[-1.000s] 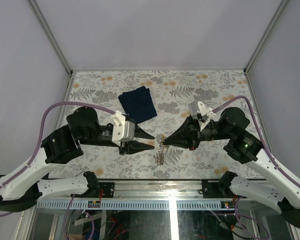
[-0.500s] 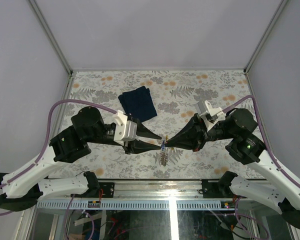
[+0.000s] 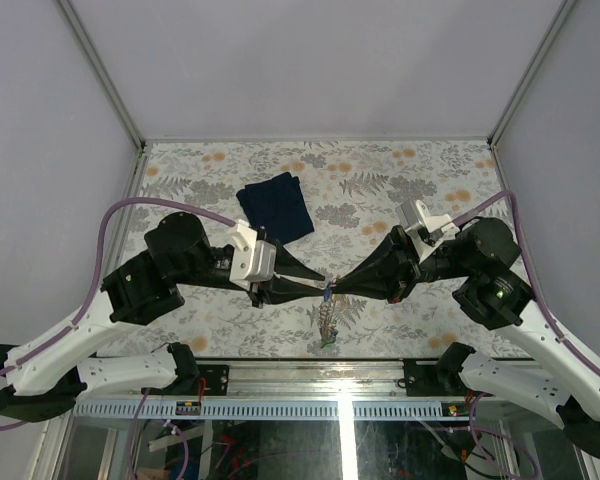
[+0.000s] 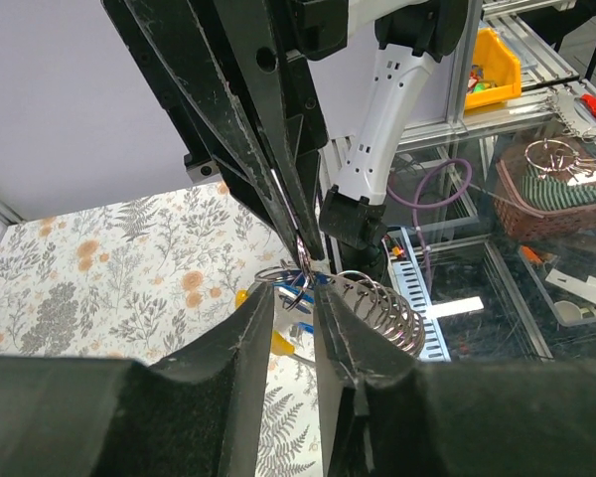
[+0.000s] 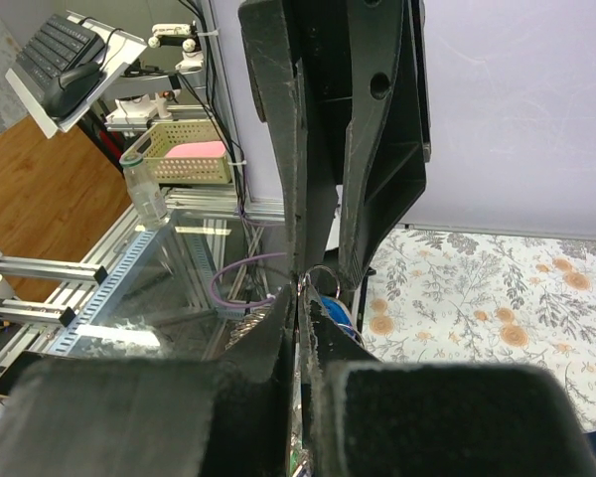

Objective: Put the keys on the keyring

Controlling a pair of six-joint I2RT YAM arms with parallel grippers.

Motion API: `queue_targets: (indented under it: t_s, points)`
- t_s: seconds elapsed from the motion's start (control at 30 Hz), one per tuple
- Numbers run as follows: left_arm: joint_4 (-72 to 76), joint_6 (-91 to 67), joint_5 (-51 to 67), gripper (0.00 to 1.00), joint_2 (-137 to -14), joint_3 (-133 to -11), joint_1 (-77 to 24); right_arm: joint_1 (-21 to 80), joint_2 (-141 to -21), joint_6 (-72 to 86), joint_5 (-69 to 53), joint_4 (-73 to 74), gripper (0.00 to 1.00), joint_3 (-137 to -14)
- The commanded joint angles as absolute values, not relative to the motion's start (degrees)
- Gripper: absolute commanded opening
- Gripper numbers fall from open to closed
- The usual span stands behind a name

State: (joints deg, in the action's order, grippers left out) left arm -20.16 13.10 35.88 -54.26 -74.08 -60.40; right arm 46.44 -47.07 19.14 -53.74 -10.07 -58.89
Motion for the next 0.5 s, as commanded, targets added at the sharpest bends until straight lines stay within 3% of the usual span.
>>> queue_targets:
  t_s: [0.0,0.2,0.47]
  points:
    - [-17.75,13.15,36.91,0.20,-54.37,-74.04,-60.74,46.32,-45.90,19.83,-54.67,-14.84,0.00,-61.96]
    - [-17.84,13.11,36.74,0.01,-54.44,-74.22,-60.73,46.32,-45.47,19.39,-53.80,-14.84,0.00,-61.87]
    - [-17.51,12.50,35.46,0.00,-54.09,-73.70,-60.71,46.32,-43.44,18.35,-49.13,-14.87,0.00,-61.21]
